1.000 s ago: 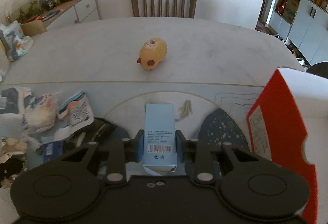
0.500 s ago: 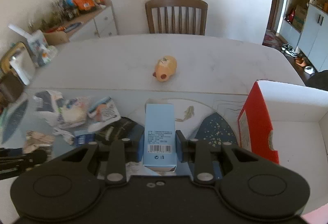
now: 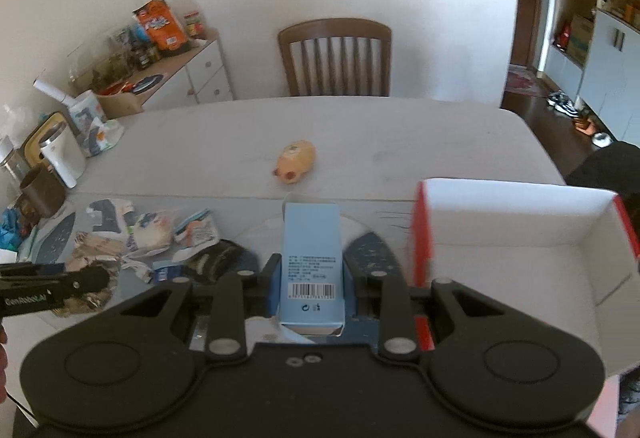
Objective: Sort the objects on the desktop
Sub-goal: 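Carry the wafer pack and blue box with both tools into the red box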
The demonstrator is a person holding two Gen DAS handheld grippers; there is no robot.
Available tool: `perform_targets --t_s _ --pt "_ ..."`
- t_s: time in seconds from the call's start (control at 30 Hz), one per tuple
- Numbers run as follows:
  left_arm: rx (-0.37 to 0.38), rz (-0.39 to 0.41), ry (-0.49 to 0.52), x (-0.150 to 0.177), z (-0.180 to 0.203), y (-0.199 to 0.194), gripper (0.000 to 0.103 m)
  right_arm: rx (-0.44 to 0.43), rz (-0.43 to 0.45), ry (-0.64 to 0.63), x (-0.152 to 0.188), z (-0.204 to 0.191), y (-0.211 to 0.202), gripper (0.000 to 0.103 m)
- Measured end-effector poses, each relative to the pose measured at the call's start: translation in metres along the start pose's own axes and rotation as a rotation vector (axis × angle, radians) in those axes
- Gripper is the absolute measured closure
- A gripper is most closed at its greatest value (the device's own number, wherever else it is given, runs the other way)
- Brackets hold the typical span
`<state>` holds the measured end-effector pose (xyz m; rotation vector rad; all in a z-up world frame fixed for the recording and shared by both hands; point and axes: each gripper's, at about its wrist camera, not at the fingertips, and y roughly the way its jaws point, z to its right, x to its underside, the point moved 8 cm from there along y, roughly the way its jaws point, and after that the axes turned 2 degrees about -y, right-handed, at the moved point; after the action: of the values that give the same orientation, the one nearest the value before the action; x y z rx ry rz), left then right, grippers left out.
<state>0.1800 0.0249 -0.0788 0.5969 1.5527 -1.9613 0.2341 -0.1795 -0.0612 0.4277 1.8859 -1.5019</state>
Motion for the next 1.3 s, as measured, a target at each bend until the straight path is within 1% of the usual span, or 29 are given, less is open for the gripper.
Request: perform_targets --t_s 0.17,0.37,0.6,0.9,1.03,1.2,1.3 --pt "0.034 0.006 0.056 -0.009 0.035 0.004 0.057 0.052 -0.011 0.008 0.005 0.039 -0.009 0.075" --pt "0.073 0.004 0.115 -0.013 0.081 0.011 0.057 0.106 -0.023 0.022 0.013 0.086 -0.015 0.075" --pt "0.114 0.009 0.186 -0.02 0.135 0.02 0.057 0.133 -0.033 0.055 0.024 0.135 -0.017 0.075" --pt "0.168 -0.003 0.297 -0.024 0.216 0.042 0.057 0.148 -0.041 0.051 0.029 0.18 -0.018 0.075" --pt "0.189 -0.002 0.367 -0.023 0.253 0.053 0.057 0.153 -0.044 0.047 0.032 0.196 -0.018 0.075" --pt "0.223 -0.035 0.421 -0.014 0.289 0.07 0.057 0.157 -0.063 0.039 0.037 0.213 -0.014 0.075" --pt "0.229 -0.047 0.469 -0.008 0.308 0.08 0.057 0.153 -0.075 0.029 0.041 0.219 -0.011 0.075"
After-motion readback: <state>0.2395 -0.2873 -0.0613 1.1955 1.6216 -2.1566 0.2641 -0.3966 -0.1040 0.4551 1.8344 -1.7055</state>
